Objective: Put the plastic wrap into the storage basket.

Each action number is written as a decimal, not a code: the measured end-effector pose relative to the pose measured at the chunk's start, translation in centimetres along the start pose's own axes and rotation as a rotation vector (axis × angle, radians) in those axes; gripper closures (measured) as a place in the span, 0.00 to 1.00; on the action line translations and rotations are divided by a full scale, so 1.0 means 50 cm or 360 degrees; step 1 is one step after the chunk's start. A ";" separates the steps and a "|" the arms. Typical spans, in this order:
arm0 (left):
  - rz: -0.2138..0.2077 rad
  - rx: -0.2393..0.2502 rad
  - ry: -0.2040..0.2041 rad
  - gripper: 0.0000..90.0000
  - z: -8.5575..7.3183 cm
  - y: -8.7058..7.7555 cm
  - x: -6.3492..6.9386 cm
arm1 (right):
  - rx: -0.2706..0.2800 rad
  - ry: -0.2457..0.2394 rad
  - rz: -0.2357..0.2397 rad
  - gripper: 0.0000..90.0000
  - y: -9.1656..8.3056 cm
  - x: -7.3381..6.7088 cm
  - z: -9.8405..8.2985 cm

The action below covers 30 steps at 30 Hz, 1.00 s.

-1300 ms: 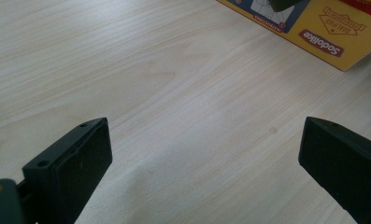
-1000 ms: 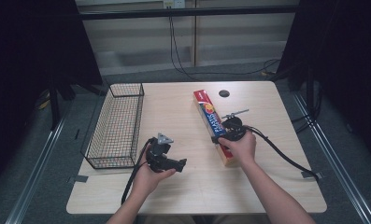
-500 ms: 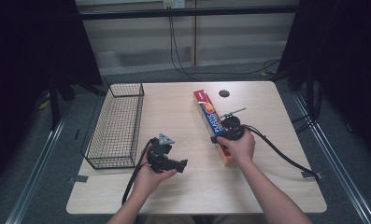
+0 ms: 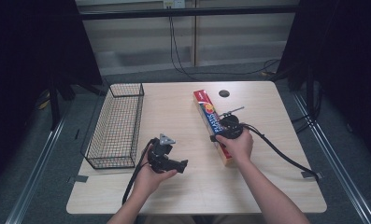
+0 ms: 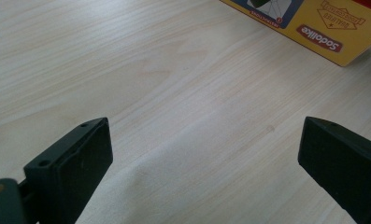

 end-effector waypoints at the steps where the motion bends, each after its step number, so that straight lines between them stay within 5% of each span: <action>1: -0.0004 0.0005 -0.0014 0.03 0.000 0.001 0.001 | 0.0010 -0.0008 0.0005 0.32 0.003 0.001 0.002; 10: -0.0010 -0.0002 -0.0015 0.04 -0.001 0.002 0.000 | -0.0036 0.0078 0.0003 0.35 0.010 0.003 0.006; 19: -0.0017 0.0016 -0.0013 0.04 0.002 -0.001 0.003 | -0.0041 -0.0039 -0.0072 0.47 -0.006 0.024 0.005; 30: -0.0028 0.0060 -0.0031 0.05 0.021 -0.017 0.001 | 0.0019 -0.0246 0.0060 0.48 -0.043 0.015 0.004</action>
Point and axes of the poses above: each handheld gripper's, and its own axes: y roughly forward along the jaws, z roughly out of its top, x roughly to its right, the point moved 9 cm from there along y, roughly forward along the jaws, and after that the axes turned 6 degrees about -z, right-handed, at the moved point
